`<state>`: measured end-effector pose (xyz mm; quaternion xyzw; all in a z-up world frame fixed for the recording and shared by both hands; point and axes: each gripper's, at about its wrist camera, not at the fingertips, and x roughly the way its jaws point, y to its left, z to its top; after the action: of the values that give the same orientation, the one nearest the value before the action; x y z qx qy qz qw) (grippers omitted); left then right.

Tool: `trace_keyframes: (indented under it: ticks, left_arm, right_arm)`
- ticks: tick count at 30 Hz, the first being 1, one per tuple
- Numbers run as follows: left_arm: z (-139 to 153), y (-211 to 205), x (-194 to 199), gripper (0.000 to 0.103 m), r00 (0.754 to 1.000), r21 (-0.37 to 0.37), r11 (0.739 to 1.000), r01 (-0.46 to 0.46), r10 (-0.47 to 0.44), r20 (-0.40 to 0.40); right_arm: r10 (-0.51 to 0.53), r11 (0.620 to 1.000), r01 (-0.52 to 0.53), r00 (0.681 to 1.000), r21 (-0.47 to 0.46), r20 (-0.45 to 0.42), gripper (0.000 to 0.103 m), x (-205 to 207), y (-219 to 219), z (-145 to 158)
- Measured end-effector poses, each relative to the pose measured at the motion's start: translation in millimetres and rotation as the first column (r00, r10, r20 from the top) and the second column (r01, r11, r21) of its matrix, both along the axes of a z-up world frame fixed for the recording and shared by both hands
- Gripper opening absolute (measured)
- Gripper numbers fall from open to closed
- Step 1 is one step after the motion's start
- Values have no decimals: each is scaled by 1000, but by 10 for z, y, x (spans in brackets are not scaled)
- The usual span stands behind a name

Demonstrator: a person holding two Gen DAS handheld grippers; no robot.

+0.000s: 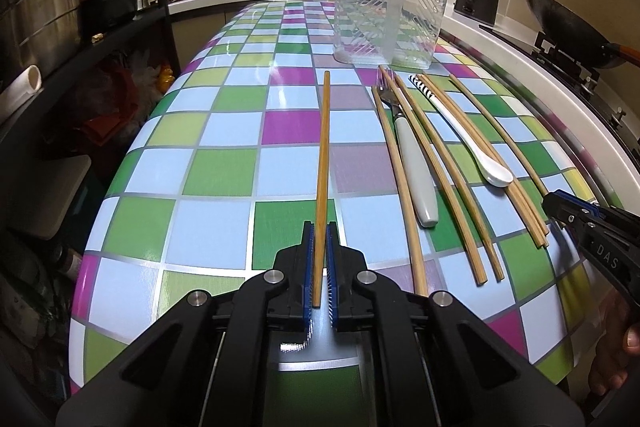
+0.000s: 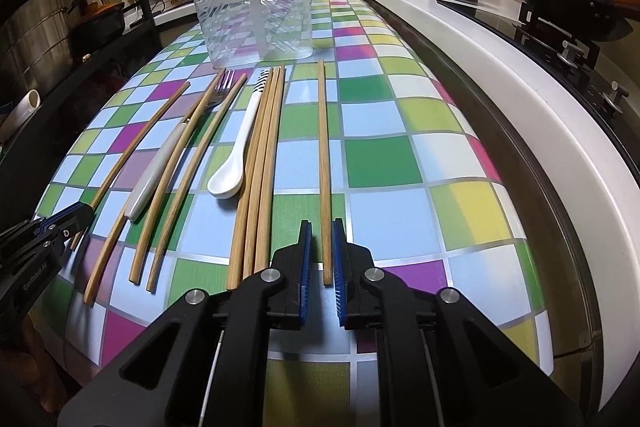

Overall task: Organize utensils
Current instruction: 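Close the left tool on a single chopstick while the right tool grasps another chopstick, then lift both held chopsticks and carry them over the clear plastic container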

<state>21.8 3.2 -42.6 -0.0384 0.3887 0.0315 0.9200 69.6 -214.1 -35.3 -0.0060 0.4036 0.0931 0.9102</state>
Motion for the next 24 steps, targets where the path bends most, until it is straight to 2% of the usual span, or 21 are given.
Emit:
trace_keyframes:
  ticks: [4,16,21,24]
  left_arm:
    - [7,-7,10,6,1000,1,1000,1,-1,1]
    - [13,-22,52,6,1000,-3,1000,6,-6,3]
    - [19,-25,63,6,1000,-24,1000,7,-7,-5]
    - [49,-39,37,6,1000,-36,999,14,-14,1]
  right_arm:
    - [6,1000,-6,1000,9,-1,6,0,6,-1]
    - [23,1000,-23,1000,-3,7,6,1,52,-3]
    - [38,999,-38,999,0,26,5,-36,62,-6]
    - [37,999,-37,995,-6,88,5,-114,40,59]
